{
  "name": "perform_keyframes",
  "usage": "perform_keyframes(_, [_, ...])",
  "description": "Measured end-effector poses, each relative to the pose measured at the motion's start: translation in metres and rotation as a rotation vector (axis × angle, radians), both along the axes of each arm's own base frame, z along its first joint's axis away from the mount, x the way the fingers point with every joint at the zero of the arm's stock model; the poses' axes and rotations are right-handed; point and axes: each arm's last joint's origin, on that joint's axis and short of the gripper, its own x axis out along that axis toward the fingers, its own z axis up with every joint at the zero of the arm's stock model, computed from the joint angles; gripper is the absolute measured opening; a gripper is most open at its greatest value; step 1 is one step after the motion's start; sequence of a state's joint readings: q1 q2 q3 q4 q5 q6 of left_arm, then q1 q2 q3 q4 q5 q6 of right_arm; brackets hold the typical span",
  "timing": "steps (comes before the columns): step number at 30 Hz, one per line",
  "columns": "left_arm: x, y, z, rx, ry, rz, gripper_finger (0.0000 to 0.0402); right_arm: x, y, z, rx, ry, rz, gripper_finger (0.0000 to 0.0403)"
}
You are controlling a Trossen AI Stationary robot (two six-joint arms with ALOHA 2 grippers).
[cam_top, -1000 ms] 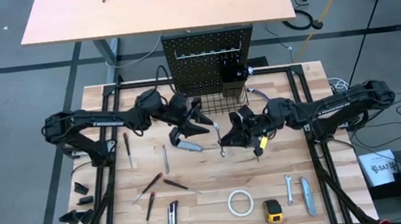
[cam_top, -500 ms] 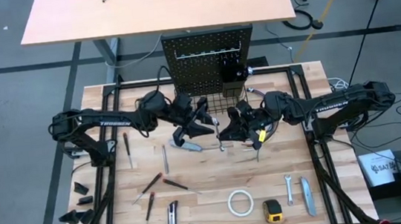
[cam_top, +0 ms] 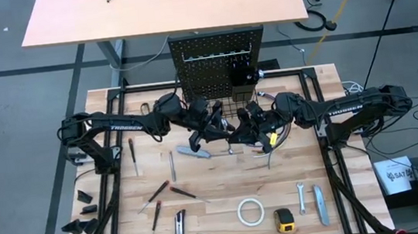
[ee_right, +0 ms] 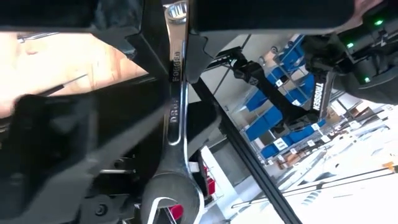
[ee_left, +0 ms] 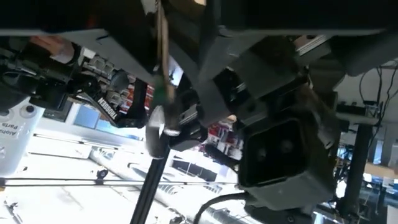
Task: Hang tools onto peg board
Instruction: Put the wrench into the black bin on the pegboard
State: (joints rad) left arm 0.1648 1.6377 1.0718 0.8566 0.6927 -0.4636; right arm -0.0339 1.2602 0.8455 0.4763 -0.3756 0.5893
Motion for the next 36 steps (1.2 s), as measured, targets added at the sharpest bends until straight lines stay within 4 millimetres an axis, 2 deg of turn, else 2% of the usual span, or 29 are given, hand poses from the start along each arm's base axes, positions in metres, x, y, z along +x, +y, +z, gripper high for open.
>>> perform_keyframes(4, [-0.001,-0.001,0.001,0.029,-0.019,-0.02,0.0018,0.0,0.0,-0.001,-0.015,0.003,-0.001,0.0011])
perform_keyframes(12, [-0.001,0.0,0.001,0.006,-0.006,-0.02,0.0008,-0.001,-0.007,-0.001,-0.035,-0.003,-0.001,0.0007])
perform_keyframes(16, [-0.001,0.001,0.001,0.003,0.001,-0.012,0.0008,-0.001,-0.009,-0.002,-0.041,0.004,-0.007,0.002])
perform_keyframes(20, [-0.001,0.006,0.0,-0.003,0.013,0.013,0.0008,-0.001,-0.014,-0.001,-0.085,-0.009,-0.034,0.0059])
perform_keyframes(29, [-0.013,0.031,0.006,-0.031,0.103,0.13,0.0007,-0.01,-0.047,0.008,-0.102,-0.027,-0.144,0.0186])
perform_keyframes(36, [-0.031,0.04,0.019,-0.004,0.146,0.226,0.0007,-0.011,-0.059,0.027,-0.189,-0.077,-0.189,0.0231])
